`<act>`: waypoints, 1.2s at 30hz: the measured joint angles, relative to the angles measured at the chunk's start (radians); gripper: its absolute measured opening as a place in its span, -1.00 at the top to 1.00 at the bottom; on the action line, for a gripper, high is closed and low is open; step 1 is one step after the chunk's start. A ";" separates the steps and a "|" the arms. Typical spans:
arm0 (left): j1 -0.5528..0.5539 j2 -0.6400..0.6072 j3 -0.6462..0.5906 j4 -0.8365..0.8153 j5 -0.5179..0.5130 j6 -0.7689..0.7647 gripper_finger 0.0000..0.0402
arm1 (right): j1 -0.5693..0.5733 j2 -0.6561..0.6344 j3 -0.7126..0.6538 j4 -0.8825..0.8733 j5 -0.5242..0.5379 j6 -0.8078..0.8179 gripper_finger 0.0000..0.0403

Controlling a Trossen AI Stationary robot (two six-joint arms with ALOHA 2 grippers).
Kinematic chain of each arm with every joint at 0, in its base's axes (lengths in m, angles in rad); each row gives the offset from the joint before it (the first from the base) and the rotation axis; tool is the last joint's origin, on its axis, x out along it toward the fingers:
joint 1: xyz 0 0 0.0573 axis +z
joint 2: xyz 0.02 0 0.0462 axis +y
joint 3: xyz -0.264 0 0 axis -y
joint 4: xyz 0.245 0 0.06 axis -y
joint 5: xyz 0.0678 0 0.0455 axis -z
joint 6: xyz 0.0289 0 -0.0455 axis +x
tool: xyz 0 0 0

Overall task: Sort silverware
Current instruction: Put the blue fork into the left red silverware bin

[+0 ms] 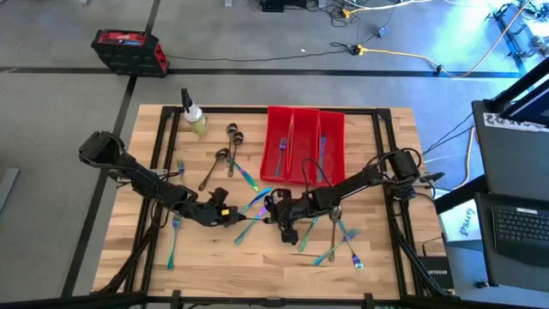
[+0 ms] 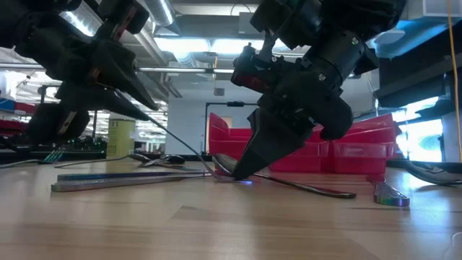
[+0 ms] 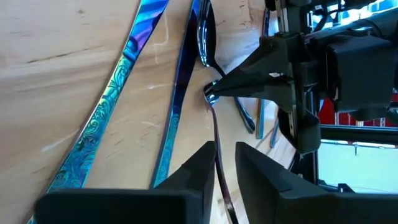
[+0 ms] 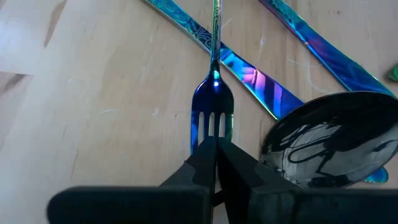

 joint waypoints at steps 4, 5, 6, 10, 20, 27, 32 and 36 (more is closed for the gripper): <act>-0.001 0.000 0.000 -0.002 -0.001 0.003 0.75 | 0.000 0.000 0.000 0.000 0.000 0.000 1.00; -0.001 0.000 0.000 -0.005 -0.001 0.002 0.75 | 0.000 0.000 0.000 0.000 0.000 0.000 1.00; -0.001 0.000 0.000 -0.013 -0.001 0.002 0.75 | 0.000 0.000 0.000 0.000 0.000 0.002 1.00; -0.001 0.000 0.000 -0.020 0.000 0.014 0.75 | 0.000 0.000 0.000 -0.001 0.001 0.018 1.00; -0.001 0.000 0.000 -0.091 0.033 -0.073 0.55 | -0.001 0.000 0.000 -0.002 0.036 0.064 1.00; 0.011 0.000 0.000 -0.109 0.048 -0.074 0.32 | 0.000 0.000 0.000 -0.002 0.037 0.067 1.00; 0.026 0.000 0.000 -0.104 0.070 -0.083 0.23 | 0.000 0.000 0.000 -0.002 0.037 0.069 1.00; 0.023 0.000 0.000 -0.099 0.114 -0.106 0.22 | 0.000 0.000 0.000 -0.002 0.037 0.069 1.00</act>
